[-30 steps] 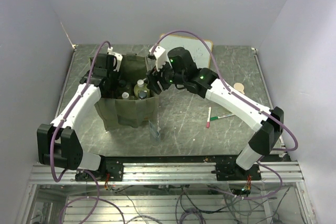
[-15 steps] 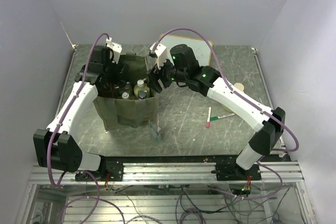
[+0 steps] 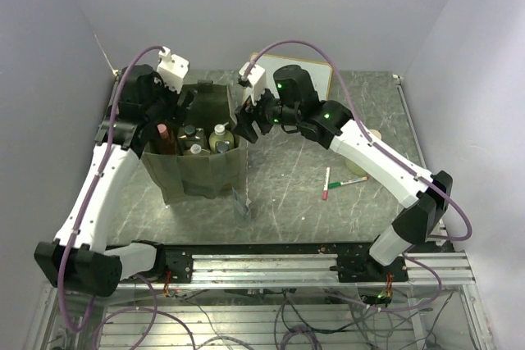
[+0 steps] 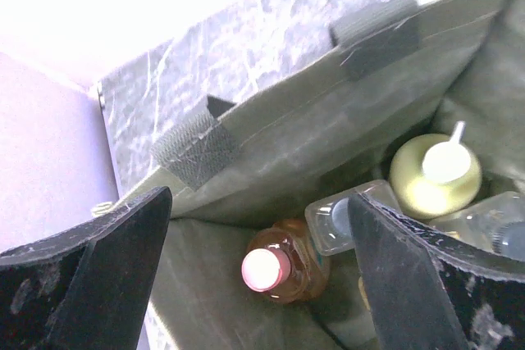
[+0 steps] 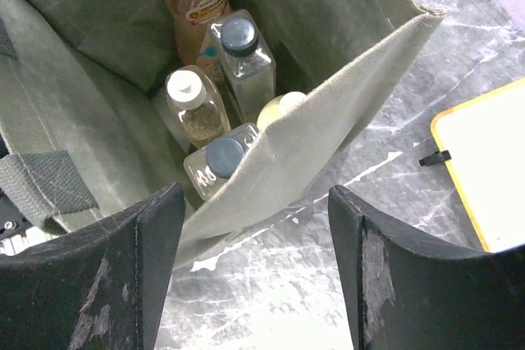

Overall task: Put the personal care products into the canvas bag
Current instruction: Place the care product in the canvas bag, then pick up the care product from the center of the board.

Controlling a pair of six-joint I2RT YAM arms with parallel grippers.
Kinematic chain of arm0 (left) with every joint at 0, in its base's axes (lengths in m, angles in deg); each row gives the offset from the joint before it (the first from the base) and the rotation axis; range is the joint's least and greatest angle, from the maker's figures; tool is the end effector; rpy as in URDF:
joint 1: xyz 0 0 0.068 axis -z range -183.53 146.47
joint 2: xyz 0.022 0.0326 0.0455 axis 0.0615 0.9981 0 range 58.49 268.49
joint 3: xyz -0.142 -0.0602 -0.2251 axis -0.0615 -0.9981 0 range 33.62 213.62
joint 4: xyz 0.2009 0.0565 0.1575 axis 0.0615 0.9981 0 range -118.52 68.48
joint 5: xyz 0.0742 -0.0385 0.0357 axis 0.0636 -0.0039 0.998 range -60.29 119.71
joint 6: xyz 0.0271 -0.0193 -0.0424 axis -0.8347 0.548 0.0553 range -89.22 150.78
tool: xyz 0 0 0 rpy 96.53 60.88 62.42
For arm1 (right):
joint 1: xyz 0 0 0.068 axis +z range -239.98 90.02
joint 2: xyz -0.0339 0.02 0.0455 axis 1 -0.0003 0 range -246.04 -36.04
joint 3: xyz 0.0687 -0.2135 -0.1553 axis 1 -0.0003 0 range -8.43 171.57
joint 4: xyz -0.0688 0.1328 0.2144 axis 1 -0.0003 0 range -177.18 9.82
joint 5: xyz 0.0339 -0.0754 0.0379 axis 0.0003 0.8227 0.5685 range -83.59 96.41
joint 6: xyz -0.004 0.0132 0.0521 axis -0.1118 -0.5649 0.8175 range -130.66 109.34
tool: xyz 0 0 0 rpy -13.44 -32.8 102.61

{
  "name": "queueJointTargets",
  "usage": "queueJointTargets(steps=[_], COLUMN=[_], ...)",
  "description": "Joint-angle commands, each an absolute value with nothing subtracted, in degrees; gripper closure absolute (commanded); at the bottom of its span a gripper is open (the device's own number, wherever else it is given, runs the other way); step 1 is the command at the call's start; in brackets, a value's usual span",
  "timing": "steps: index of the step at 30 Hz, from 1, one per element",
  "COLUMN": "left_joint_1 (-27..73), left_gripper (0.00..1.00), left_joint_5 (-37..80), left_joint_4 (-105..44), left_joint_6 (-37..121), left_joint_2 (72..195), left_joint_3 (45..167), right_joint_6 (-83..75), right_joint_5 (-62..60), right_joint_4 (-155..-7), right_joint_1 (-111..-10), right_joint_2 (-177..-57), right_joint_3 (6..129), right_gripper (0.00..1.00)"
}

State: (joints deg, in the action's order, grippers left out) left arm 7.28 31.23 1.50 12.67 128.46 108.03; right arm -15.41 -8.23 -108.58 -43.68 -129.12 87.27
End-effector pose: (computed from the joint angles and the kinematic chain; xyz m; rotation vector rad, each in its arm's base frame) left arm 0.2634 -0.0493 0.3931 0.4876 1.9590 0.1076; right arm 0.2517 0.2765 0.4010 -1.0441 1.7986 0.7103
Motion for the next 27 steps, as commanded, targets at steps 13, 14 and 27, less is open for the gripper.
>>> queueJointTargets(steps=[13, 14, 27], left_joint_1=[6.67, 6.65, 6.67], left_gripper=[0.01, 0.01, 0.04], left_joint_5=[19.03, 19.39, 17.40], left_joint_4=[5.99, 5.91, 4.49], left_joint_6=[5.30, 5.71, 9.76], left_joint_2=[125.72, 125.72, 128.26], left_joint_3=[116.17, 116.19, 119.07], right_joint_6=[-18.07, -18.27, -24.18], right_joint_5=[-6.89, -6.49, -2.26], right_joint_4=[-110.03, -110.10, -115.96], right_joint_1=[-62.12, -64.57, -85.22], right_joint_2=[-118.30, -117.45, -108.09], right_joint_3=[84.41, 83.57, 72.67], right_gripper=[0.18, 0.17, 0.13])
